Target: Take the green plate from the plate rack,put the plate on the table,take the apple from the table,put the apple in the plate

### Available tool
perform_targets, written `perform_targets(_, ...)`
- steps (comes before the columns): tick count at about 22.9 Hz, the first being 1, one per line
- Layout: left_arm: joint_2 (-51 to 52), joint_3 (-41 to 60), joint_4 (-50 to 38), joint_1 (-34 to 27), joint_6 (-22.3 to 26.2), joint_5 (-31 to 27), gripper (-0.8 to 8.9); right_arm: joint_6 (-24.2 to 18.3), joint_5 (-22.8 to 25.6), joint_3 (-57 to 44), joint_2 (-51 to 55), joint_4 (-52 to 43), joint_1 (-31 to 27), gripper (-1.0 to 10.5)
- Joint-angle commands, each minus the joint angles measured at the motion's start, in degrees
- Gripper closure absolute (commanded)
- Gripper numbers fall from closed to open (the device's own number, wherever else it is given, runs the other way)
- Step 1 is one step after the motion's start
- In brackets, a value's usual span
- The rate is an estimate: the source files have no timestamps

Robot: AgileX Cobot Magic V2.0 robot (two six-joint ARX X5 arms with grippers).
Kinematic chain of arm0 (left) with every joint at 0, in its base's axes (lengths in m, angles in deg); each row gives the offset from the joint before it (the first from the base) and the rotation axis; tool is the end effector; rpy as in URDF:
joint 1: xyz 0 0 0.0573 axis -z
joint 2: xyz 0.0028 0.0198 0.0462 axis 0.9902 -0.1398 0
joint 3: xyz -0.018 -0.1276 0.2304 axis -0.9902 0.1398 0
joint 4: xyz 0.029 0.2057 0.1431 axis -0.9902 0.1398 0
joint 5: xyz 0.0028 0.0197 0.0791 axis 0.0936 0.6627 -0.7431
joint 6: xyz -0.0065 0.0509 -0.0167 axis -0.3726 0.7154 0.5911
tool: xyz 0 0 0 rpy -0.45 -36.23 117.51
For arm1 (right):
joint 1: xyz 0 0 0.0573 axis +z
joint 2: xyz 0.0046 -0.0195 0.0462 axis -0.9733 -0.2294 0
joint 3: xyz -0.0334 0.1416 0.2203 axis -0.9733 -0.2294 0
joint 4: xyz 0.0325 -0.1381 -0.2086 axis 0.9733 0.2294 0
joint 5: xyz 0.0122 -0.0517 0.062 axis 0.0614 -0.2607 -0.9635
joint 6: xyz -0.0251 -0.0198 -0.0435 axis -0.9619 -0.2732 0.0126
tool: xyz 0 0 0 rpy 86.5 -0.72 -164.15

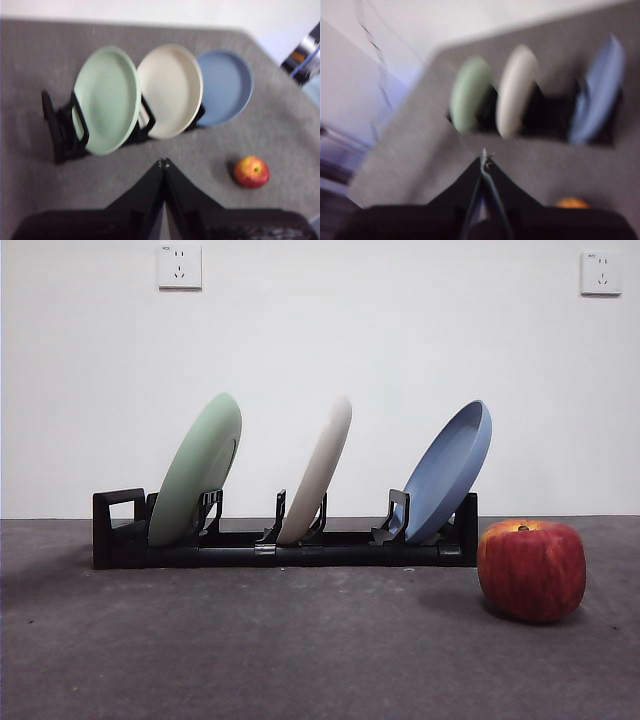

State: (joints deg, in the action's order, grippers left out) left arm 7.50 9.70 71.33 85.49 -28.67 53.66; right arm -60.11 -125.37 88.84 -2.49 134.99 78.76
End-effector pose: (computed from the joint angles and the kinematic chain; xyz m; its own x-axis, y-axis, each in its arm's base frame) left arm 0.1541 -0.0221 0.4010 0.7400 -0.4800 -0.4712 0.3653 0.8750 -0.3178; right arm 0.1766 0.0241 0.4087 0.6374 0.6394 -0.4300 -0.4312 0.7585 0.4886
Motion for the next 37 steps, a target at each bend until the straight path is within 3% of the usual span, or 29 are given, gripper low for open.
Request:
perform_targets(1, -5.2, -4.3, 3.8, -0.1, 3.5, -0.2, 7.96, -7.1, 4.8, 3.0, -3.3, 6.8, 1.2, 9.0)
perform_targets(6, -10.6, -7.7, 4.7, -0.1, 3.4, -0.1, 4.87, -8.1, 10.5, 5.4, -7.2, 11.2, 2.4, 5.6)
perform_targets(9, -12.7, -8.1, 4.7, 0.3, 3.2, -0.1, 4.26, -8.1, 10.5, 5.7, -8.2, 11.5, 2.5, 3.8)
perform_targets(15, -17.7, -10.5, 1.0, 4.9, 0.7, -0.9, 4.28, -8.0, 10.5, 6.3, -8.3, 11.6, 2.5, 3.8)
perform_targets(20, -30.0, -24.2, 2.7, 11.0, 0.9, -10.6, 4.29, -7.9, 10.4, 6.6, -8.3, 12.7, 2.5, 3.8)
perform_targets(26, -46.2, -39.4, 6.5, 14.4, 0.9, -14.6, 4.32, -8.0, 10.5, 6.6, -8.3, 13.6, 2.5, 3.8)
perform_targets(37, -59.0, -40.9, 6.4, 15.0, 0.9, -18.4, 4.32, -8.2, 10.5, 6.6, -8.3, 13.5, 2.5, 3.8)
